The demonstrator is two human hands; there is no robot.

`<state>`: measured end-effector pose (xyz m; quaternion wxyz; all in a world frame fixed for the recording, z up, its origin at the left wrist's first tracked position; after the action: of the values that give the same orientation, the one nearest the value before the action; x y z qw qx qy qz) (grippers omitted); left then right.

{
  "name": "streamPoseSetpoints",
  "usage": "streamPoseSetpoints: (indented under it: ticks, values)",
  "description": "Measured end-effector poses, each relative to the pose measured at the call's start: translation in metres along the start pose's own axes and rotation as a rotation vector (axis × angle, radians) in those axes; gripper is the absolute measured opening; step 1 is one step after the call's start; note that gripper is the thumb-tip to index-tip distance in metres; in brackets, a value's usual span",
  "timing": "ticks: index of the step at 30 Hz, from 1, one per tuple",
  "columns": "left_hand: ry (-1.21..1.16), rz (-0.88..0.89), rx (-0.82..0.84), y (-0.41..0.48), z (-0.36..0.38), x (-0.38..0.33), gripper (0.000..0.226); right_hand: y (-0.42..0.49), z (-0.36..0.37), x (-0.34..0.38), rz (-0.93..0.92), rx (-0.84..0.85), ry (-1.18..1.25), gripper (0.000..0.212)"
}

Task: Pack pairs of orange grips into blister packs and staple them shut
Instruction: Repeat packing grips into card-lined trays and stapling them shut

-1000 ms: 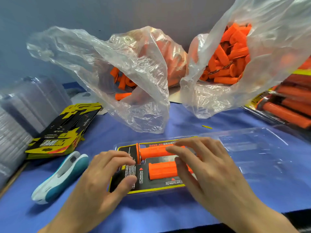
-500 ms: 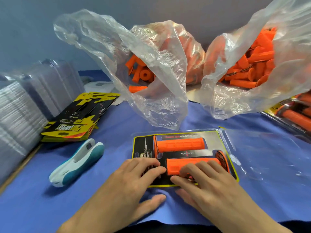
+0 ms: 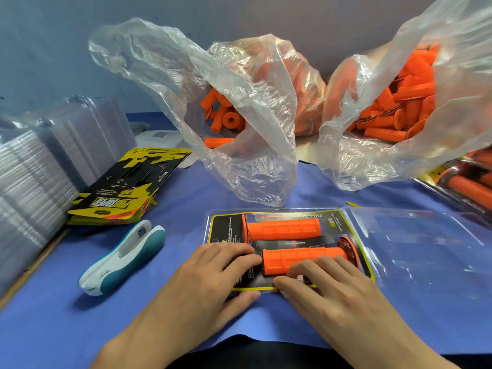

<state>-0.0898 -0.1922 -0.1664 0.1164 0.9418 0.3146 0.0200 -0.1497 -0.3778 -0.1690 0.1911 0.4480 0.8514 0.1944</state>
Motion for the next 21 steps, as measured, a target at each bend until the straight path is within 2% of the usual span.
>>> streamPoseSetpoints:
  ticks: [6,11,16,21]
  values:
    - [-0.003,0.054,-0.025,-0.002,-0.003,0.004,0.033,0.003,-0.005,0.001,-0.001,0.008,-0.013,0.023]
    - [-0.07,0.058,-0.047,-0.001,-0.008,0.01,0.035,0.003,-0.004,-0.004,0.038,-0.042,0.03,0.011]
    - [-0.021,0.066,-0.053,0.001,-0.009,0.014,0.033,0.004,-0.003,-0.005,0.043,-0.052,0.017,0.008]
    - [-0.01,0.066,-0.028,0.0,-0.009,0.014,0.032,0.012,-0.007,-0.002,0.083,0.017,0.064,0.022]
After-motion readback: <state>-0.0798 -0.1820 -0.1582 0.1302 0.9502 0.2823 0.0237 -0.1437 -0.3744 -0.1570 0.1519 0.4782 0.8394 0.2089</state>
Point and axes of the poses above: each hand's wrist, its own y-axis towards the middle knuckle, its own z-axis out of the palm, x = y × z, the point moved 4 cm from there along y, towards the middle knuckle, and after that the axes turned 9 degrees about x, right-handed, at the moved point
